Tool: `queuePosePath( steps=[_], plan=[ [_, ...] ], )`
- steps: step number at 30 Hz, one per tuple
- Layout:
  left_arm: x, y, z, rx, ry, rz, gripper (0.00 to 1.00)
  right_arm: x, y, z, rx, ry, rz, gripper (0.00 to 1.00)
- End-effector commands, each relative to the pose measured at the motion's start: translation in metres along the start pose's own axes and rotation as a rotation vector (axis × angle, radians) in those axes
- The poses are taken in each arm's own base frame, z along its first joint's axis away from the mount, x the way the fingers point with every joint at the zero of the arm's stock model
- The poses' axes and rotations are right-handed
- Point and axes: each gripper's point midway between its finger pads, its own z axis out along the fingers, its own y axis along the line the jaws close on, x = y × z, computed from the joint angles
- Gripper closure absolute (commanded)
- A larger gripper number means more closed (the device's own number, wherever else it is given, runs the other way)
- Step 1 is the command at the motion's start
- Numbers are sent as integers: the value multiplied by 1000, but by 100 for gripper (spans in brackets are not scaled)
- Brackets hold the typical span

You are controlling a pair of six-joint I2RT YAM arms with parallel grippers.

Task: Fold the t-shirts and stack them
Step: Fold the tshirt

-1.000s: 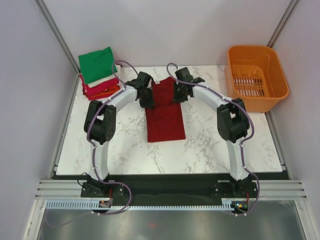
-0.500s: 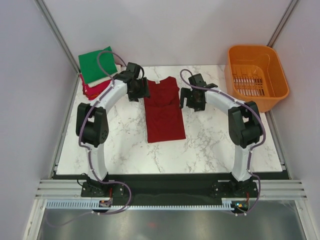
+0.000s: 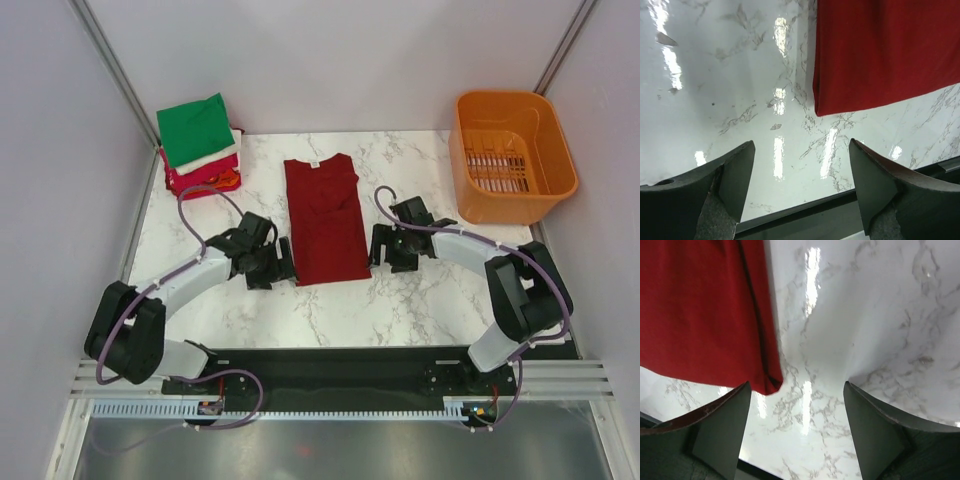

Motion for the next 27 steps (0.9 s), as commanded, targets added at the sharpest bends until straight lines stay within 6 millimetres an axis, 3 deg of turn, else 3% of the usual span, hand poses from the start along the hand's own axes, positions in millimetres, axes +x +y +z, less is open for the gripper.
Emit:
queuePosePath(
  steps=[1,5,8,13,19,20,21,23,25,27],
  plan=[
    [-3,-27,12,172,-56,-58,16,10,14,16,-106,17,-1,18],
    [0,-24,32,178,-55,-76,15,15,16,26,-121,37,3,18],
    [16,-11,47,131,5,-86,15,16,19,31,-127,49,4,20],
    [24,-6,56,106,39,-88,15,25,28,35,-139,77,-9,23],
    [33,-2,65,81,77,-84,15,40,28,39,-139,105,-9,50],
    [34,-4,67,79,83,-79,15,42,28,40,-141,106,-10,60],
    [5,-43,71,221,-16,-94,62,45,27,42,-142,116,-11,64],
    [8,-47,76,222,-8,-74,74,48,26,44,-138,126,-12,83],
    [12,-51,82,217,9,-61,98,47,25,46,-139,130,-11,92],
    [11,-53,82,224,12,-67,98,46,26,46,-140,129,-12,98]
  ],
)
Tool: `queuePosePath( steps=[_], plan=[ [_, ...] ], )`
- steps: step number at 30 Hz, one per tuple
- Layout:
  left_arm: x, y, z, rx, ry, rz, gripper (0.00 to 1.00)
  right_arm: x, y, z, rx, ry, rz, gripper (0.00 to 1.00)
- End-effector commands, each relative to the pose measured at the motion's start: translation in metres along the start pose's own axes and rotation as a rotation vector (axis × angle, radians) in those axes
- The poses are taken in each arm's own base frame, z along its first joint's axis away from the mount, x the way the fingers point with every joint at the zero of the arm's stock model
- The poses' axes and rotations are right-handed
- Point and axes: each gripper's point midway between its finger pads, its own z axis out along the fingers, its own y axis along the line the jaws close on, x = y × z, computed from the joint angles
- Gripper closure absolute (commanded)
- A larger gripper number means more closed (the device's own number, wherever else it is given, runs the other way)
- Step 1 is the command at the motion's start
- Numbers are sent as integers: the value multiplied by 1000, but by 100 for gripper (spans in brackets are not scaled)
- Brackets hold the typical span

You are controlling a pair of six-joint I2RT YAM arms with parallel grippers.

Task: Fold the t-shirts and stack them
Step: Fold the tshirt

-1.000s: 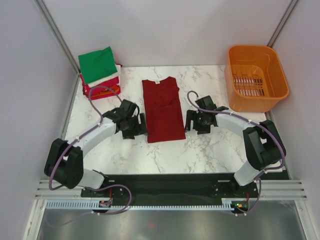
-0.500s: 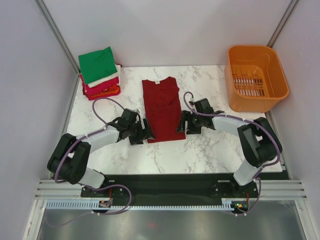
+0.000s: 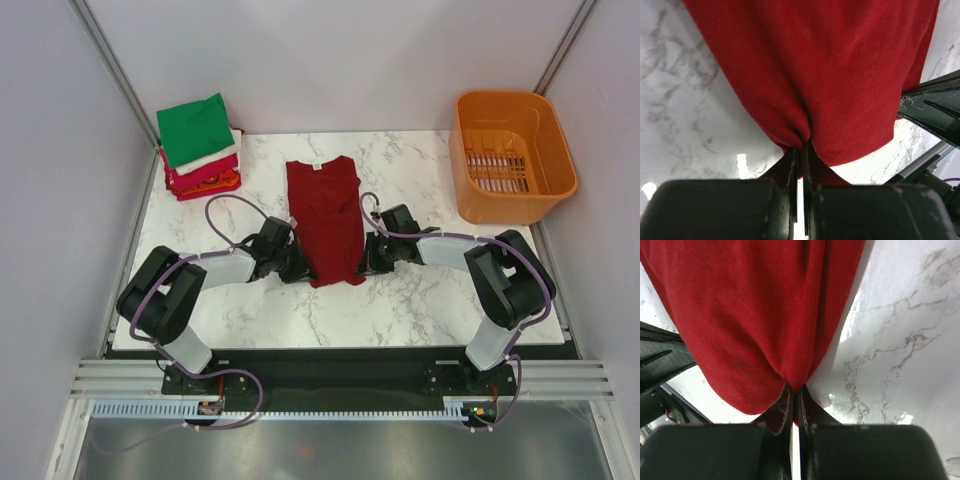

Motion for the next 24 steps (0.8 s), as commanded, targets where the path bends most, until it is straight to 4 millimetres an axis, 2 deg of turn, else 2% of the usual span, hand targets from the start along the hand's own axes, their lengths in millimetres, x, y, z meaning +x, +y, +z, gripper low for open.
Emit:
queuePosePath(
  steps=[1,5,6,8,14,16,17,20,21,23,24],
  plan=[
    [2,6,9,-33,-2,-15,98,31,-26,9,89,91,22,99],
    [3,2,-6,-21,-22,-12,98,32,-26,3,92,88,19,100],
    [8,6,-10,-30,-12,-15,98,34,-26,-1,96,82,18,100],
    [12,0,-22,1,-12,-6,98,37,-28,-6,109,76,17,100],
    [51,21,-45,-32,56,-23,98,60,-29,-28,117,71,41,100],
    [59,17,-55,-6,58,-40,98,68,-19,-34,115,64,20,100],
    [68,18,-58,-2,71,-46,98,75,-7,-38,102,66,10,100],
    [75,2,-79,35,71,-56,98,83,9,-47,97,60,3,100],
    [72,-6,-90,52,52,-45,98,81,23,-55,71,33,-3,100],
    [61,-14,-110,17,23,-26,98,74,25,-67,98,-3,-1,100],
    [54,-21,-118,16,3,-7,98,58,41,-80,75,-60,-19,100]
  ],
)
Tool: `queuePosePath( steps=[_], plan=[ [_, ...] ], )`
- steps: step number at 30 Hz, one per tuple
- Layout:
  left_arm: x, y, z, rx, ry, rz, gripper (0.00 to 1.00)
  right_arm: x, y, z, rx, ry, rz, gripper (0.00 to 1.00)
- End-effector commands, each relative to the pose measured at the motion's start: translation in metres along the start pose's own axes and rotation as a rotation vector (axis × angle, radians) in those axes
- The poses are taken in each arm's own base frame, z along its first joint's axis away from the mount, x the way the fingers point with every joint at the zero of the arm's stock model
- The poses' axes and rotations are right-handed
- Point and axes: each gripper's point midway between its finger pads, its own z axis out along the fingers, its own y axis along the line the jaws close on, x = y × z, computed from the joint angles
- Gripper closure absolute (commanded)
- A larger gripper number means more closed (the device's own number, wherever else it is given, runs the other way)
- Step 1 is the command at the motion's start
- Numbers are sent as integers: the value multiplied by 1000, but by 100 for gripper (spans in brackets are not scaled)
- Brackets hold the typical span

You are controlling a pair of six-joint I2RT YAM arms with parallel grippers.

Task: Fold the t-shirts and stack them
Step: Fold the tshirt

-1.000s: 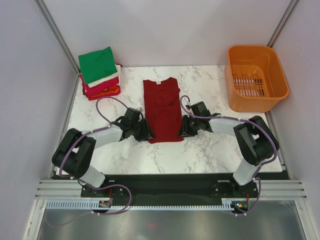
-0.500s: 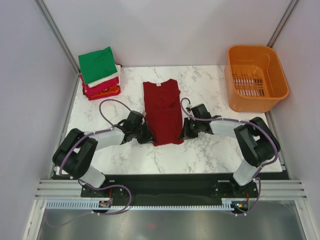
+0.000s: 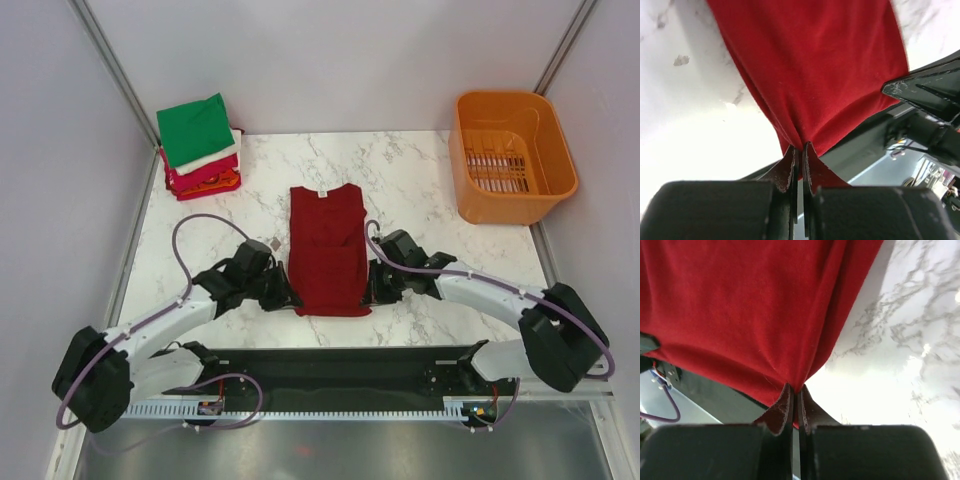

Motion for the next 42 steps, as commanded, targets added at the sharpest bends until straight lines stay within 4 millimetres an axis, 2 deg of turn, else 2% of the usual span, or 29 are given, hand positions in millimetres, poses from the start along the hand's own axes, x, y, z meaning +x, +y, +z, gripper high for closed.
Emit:
queuePosePath(
  steps=[1,2,3,5,6,7,10,11,12,13,14,16,17,18,20,21,28,31,32,34,36,37,39,40,41,42],
  plan=[
    [-22,-21,-35,-41,-71,16,98,-32,8,-36,83,-140,24,100],
    [-38,-46,-48,13,-119,34,98,-40,13,-43,89,-163,12,100],
    [-38,-39,-53,-38,-115,43,98,-59,29,-57,67,-214,-7,100],
    [-55,-54,-62,-30,-156,73,98,-72,34,-64,98,-228,-40,100],
    [-59,-56,-63,-37,-160,83,98,-90,48,-74,86,-269,-57,100],
    [-65,-58,-63,-52,-170,96,98,-97,49,-76,96,-276,-79,100],
    [-85,-69,-59,-64,-176,116,98,-123,53,-75,122,-293,-81,100],
    [-98,-74,-56,-71,-183,117,98,-128,46,-69,144,-273,-83,100],
    [-105,-75,-54,-74,-183,120,98,-143,46,-74,142,-300,-70,100],
    [-110,-79,-54,-65,-175,141,98,-149,43,-74,148,-304,-63,100],
    [-126,-83,-51,-71,-186,141,98,-157,35,-70,164,-302,-53,100],
    [-140,-86,-48,-66,-183,162,98,-172,37,-72,158,-315,-54,100],
    [-156,-91,-52,-56,-208,160,98,-177,32,-66,168,-303,-52,100],
    [-161,-86,-42,-73,-186,149,98,-186,35,-67,161,-313,-53,100],
    [-178,-87,-40,-66,-193,149,98,-199,37,-64,157,-317,-54,100],
    [-182,-81,-29,-81,-169,139,98,-203,37,-62,158,-317,-56,100],
    [-222,-77,-2,-67,-137,113,98,-238,37,-47,156,-315,-47,100],
    [-238,-74,2,-65,-143,100,98,-252,29,-30,167,-294,-32,100],
    [-243,-72,3,-67,-146,96,98,-262,31,-32,155,-306,-31,100],
    [-251,-73,2,-70,-153,100,98,-267,30,-26,152,-295,-30,100],
    [-257,-63,8,-88,-139,86,98,-278,30,-17,146,-290,-27,100],
    [-264,-61,8,-92,-147,78,98,-280,23,-8,156,-271,-16,100],
    [-268,-50,17,-111,-136,59,98,-295,28,-7,136,-289,-13,100],
    [-275,-48,17,-113,-144,52,98,-297,23,5,139,-273,-3,100],
    [-278,-44,19,-117,-141,44,98,-310,26,2,124,-299,8,99],
    [-279,-36,29,-129,-124,30,98,-315,27,5,115,-296,12,93]
  ],
)
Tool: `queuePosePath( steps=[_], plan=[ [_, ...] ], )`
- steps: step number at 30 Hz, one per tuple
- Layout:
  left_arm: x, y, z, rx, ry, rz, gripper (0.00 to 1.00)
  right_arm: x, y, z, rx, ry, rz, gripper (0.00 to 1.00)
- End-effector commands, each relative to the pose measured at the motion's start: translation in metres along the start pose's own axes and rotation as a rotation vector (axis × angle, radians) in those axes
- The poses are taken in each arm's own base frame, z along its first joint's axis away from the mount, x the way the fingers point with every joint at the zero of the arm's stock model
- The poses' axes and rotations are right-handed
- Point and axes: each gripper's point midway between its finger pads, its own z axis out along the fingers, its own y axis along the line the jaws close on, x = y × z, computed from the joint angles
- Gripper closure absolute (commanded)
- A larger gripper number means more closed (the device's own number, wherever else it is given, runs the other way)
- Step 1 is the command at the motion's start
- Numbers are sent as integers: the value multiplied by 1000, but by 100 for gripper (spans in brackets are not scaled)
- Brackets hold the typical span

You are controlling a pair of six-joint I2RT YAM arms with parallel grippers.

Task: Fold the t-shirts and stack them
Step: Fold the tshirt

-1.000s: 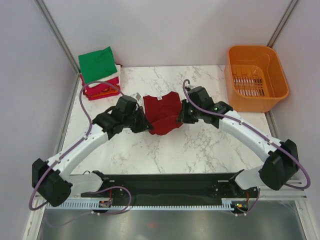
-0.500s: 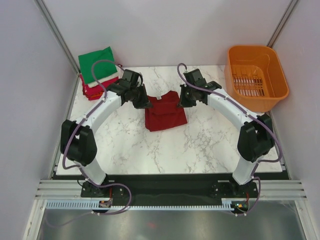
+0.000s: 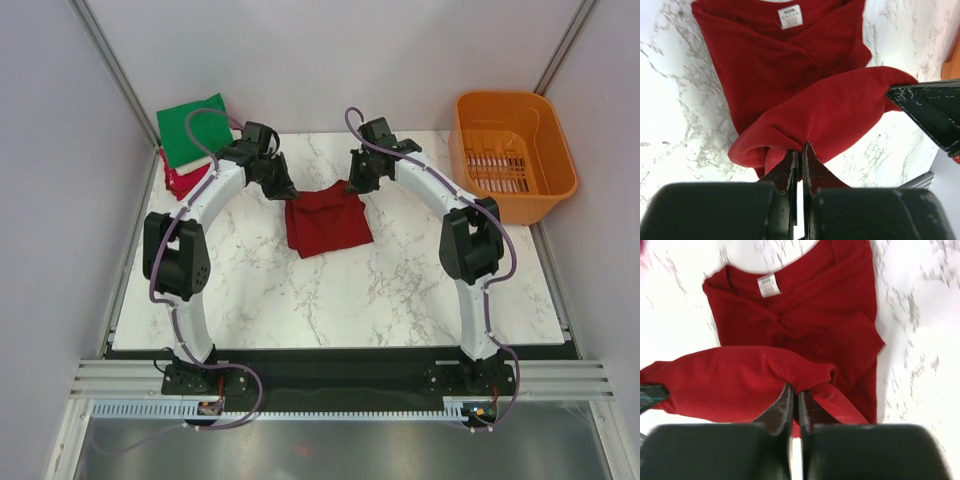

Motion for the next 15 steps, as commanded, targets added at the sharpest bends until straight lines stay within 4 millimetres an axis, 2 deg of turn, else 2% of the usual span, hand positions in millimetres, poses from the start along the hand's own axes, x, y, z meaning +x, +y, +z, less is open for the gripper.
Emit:
queuePosePath(
  steps=[1,2,3,4,5,6,7,9,10,12,13,14,15],
  plan=[
    [-18,9,11,4,5,12,98,-24,5,17,-39,-17,20,84],
    [-20,14,17,-5,9,5,98,-38,10,18,-55,-45,25,63],
    [-25,18,26,-12,12,6,92,-41,4,23,-28,-44,38,54],
    [-27,23,35,-18,21,10,79,-41,-2,35,-5,-40,53,40],
    [-30,28,43,-32,26,17,67,-51,-5,36,5,-66,65,15],
    [-32,34,48,-51,30,4,49,-55,-7,38,20,-79,81,7],
    [-37,41,59,-53,39,-12,1,-58,-12,42,45,-94,85,2],
    [-44,43,60,-60,22,-11,0,-67,-18,37,72,-127,98,2],
    [-52,37,52,-52,-5,1,0,-77,-21,25,104,-172,96,2],
    [-63,32,42,-55,-47,31,0,-81,-27,13,146,-210,88,2],
    [-70,28,34,-51,-70,42,0,-90,-22,-7,145,-255,69,2],
    [-77,20,19,-43,-106,55,0,-85,-32,-9,188,-264,62,2],
    [-82,21,11,-60,-131,56,0,-92,-29,-17,175,-304,53,2]
  ],
)
